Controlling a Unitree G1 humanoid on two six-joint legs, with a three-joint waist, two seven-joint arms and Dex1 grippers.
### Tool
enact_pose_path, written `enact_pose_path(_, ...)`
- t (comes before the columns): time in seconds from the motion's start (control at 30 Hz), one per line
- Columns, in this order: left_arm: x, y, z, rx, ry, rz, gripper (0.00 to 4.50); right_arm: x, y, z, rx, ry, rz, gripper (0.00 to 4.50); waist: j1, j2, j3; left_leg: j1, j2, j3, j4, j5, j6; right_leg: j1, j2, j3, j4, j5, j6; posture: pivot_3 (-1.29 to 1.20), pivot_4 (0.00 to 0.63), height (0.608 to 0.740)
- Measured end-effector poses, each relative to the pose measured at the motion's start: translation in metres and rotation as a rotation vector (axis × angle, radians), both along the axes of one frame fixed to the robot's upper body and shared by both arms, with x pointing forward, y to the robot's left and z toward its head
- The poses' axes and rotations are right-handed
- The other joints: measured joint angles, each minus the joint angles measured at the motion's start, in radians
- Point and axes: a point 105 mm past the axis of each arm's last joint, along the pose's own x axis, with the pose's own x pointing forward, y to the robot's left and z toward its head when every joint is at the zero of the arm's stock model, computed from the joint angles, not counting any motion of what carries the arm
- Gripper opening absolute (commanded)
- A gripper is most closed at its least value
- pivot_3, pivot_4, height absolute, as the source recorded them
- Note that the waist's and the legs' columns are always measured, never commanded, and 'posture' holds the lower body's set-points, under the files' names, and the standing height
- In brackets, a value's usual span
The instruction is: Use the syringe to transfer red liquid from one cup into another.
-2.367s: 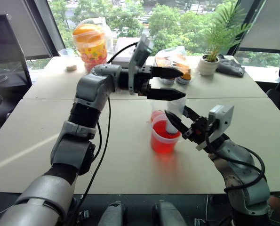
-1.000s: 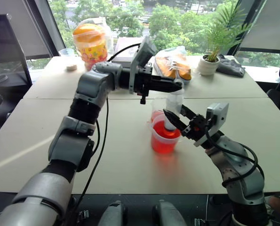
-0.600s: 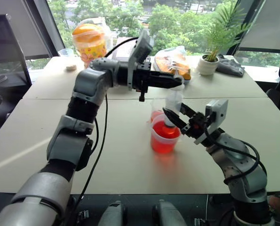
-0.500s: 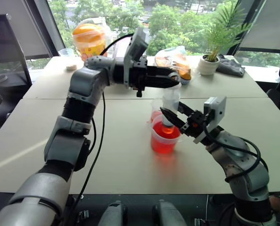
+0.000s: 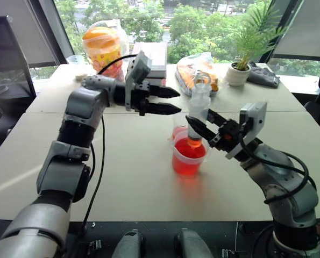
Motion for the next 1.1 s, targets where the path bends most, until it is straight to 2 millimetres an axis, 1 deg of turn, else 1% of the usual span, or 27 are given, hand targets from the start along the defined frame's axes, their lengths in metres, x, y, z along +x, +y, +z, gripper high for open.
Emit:
enact_pose_path(0.03,0.001,0.004,0.000,-0.001,0.002,0.016,2.94,0.001,0.000,0.004,0.010,-0.003,0.002,1.42,0.000,0.000,0.000,0.000,0.000,0.000,0.000,0.000,0.000,0.000,0.000,0.000,0.000,0.000,0.000,0.00,0.150,0.740)
enact_pose_path(0.07,0.003,0.008,0.000,-0.002,0.003,0.037,2.94,0.002,-0.001,0.011,0.027,-0.015,-0.002,1.42,0.000,0.000,0.000,0.000,0.000,0.000,0.000,0.000,0.000,0.000,0.000,0.000,0.000,0.000,0.000,0.00,0.150,0.740)
enact_pose_path(0.13,0.006,0.016,0.000,-0.013,0.005,0.070,2.94,0.005,-0.004,0.031,0.060,-0.057,-0.010,1.42,0.001,0.000,0.000,0.000,0.000,0.000,0.000,0.000,0.000,0.000,-0.001,0.000,0.000,0.000,0.000,0.00,0.150,0.740)
enact_pose_path(0.23,0.009,0.024,-0.001,-0.017,0.004,0.111,2.94,0.019,-0.007,0.062,0.098,-0.099,-0.008,1.42,0.000,0.000,0.000,0.000,0.000,0.000,0.000,0.000,0.000,0.000,-0.001,0.000,0.000,0.000,0.000,0.00,0.150,0.740)
enact_pose_path(0.3,0.010,0.025,-0.003,-0.022,0.007,0.124,2.94,0.030,-0.010,0.070,0.113,-0.097,-0.011,1.42,0.001,0.000,0.000,0.000,0.000,0.000,0.000,0.000,0.000,0.000,-0.001,-0.001,0.000,0.000,0.000,0.00,0.150,0.740)
enact_pose_path(0.37,0.010,0.027,-0.006,-0.028,0.010,0.139,2.94,0.050,-0.011,0.072,0.105,-0.084,-0.015,1.42,0.000,0.000,0.000,0.000,0.000,0.000,0.000,0.000,0.000,0.000,-0.001,-0.001,0.000,0.000,0.000,0.00,0.150,0.740)
enact_pose_path(0.47,0.007,0.027,-0.004,-0.037,-0.004,0.146,2.94,0.074,-0.012,0.062,0.084,-0.062,-0.026,1.42,0.001,0.000,0.000,-0.001,0.000,0.000,0.000,0.000,0.000,-0.001,-0.001,-0.001,-0.001,0.000,0.000,0.00,0.150,0.740)
enact_pose_path(0.5,0.006,0.028,-0.003,-0.037,-0.010,0.152,2.94,0.081,-0.012,0.055,0.082,-0.056,-0.025,1.42,0.000,0.000,0.000,-0.001,0.000,0.001,0.000,0.000,0.000,-0.001,-0.001,-0.001,-0.001,0.000,0.000,0.00,0.150,0.740)
enact_pose_path(0.57,0.004,0.027,-0.002,-0.037,-0.020,0.160,2.94,0.093,-0.012,0.034,0.077,-0.018,-0.029,1.42,-0.001,0.000,0.000,-0.001,0.000,0.001,0.000,0.000,0.000,-0.001,-0.001,0.000,-0.001,0.000,0.000,0.00,0.150,0.740)
enact_pose_path(0.67,0.005,0.028,0.000,-0.054,-0.020,0.183,2.94,0.100,-0.009,0.001,0.079,0.037,-0.028,1.42,-0.001,0.000,0.000,-0.002,0.000,0.001,-0.001,0.000,0.000,-0.003,-0.001,0.000,0.000,0.000,0.000,0.00,0.150,0.740)
enact_pose_path(0.73,0.007,0.027,0.006,-0.079,-0.029,0.196,2.94,0.101,-0.008,-0.010,0.064,0.054,-0.030,1.42,0.000,0.000,0.000,-0.002,0.000,0.001,0.000,0.000,0.000,-0.003,-0.001,0.000,0.000,0.000,0.000,0.00,0.150,0.740)
enact_pose_path(0.83,0.010,0.019,0.021,-0.130,-0.056,0.199,2.94,0.100,-0.006,-0.006,0.064,0.029,-0.021,1.42,0.003,0.000,0.000,-0.002,0.000,0.001,0.000,0.000,0.000,-0.002,-0.001,0.000,0.000,0.000,0.000,0.00,0.150,0.740)
enact_pose_path(0.93,0.014,0.006,0.038,-0.173,-0.088,0.183,2.94,0.099,-0.006,-0.005,0.061,0.013,-0.019,1.42,0.003,0.000,0.000,-0.002,0.000,0.001,0.000,0.000,0.000,-0.002,-0.001,0.000,0.000,0.000,0.000,0.00,0.150,0.740)
enact_pose_path(1.1,0.028,-0.015,0.057,-0.223,-0.102,0.195,2.94,0.098,-0.005,-0.006,0.060,0.008,-0.020,1.42,0.000,0.000,0.000,-0.002,0.000,0.001,0.000,0.000,0.000,-0.003,0.000,0.000,0.000,0.000,0.000,0.00,0.150,0.740)
